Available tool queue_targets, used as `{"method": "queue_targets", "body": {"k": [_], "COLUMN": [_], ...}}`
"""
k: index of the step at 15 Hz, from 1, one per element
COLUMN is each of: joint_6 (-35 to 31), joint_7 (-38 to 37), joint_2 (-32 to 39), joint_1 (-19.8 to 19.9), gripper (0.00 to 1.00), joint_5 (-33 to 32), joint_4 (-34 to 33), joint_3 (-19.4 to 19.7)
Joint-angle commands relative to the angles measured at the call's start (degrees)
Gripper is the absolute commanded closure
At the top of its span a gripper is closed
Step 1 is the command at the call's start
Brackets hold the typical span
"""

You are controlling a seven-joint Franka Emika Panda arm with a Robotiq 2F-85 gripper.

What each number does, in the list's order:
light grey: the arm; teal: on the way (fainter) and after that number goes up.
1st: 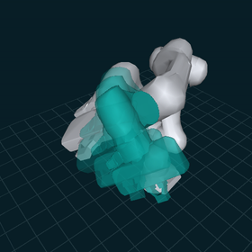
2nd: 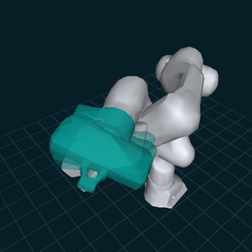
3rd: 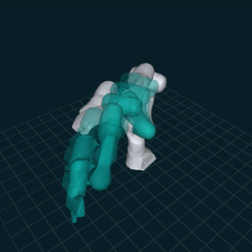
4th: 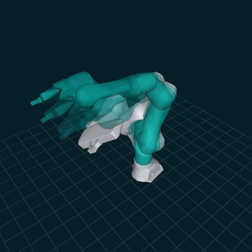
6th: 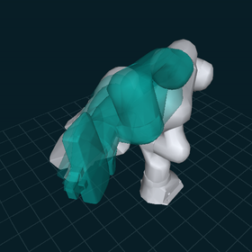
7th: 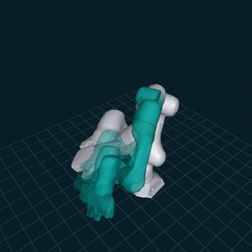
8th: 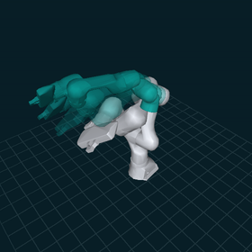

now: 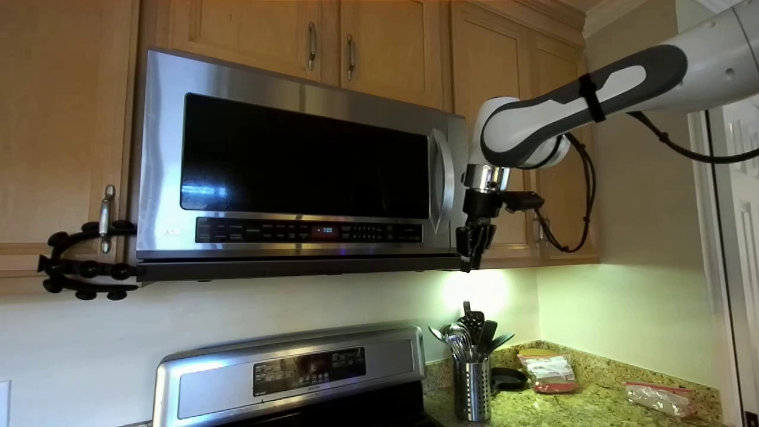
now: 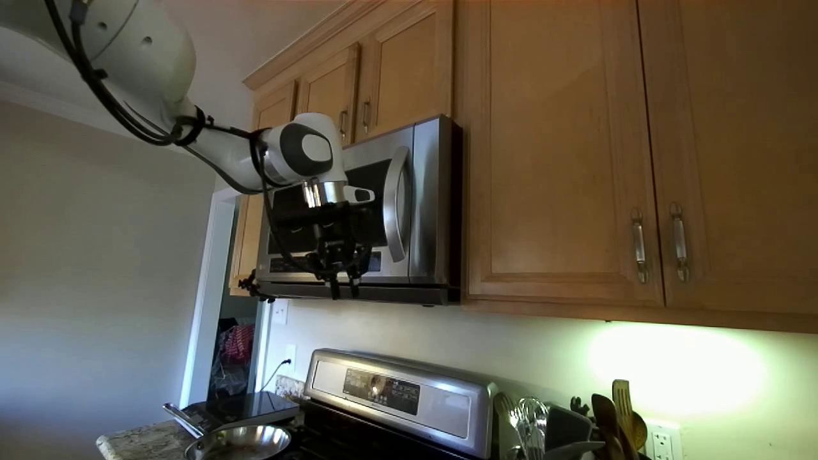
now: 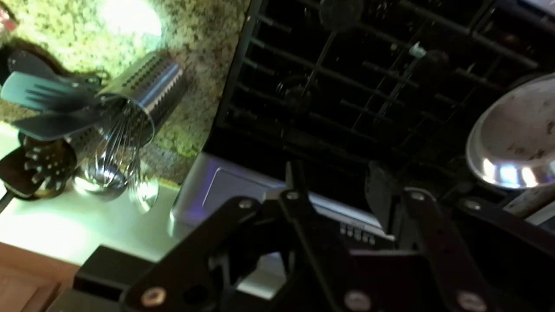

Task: Close the microwave

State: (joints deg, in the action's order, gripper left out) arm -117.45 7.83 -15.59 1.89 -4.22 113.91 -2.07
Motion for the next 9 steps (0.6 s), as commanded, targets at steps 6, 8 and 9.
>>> {"method": "queue_targets", "body": {"k": [6, 8, 9], "joint_6": [13.8, 14.1, 14.1], "joint_7": [0.1, 0.1, 0.1], "joint_2": [-5.1, -5.4, -5.3], "joint_1": [-1.6, -1.6, -1.6], "gripper": [0.0, 0.06, 0.0], "joint_5": [1.2, 1.2, 1.2], "joint_4": [4.4, 4.6, 4.5], "joint_3": [0.9, 0.9, 0.9]}}
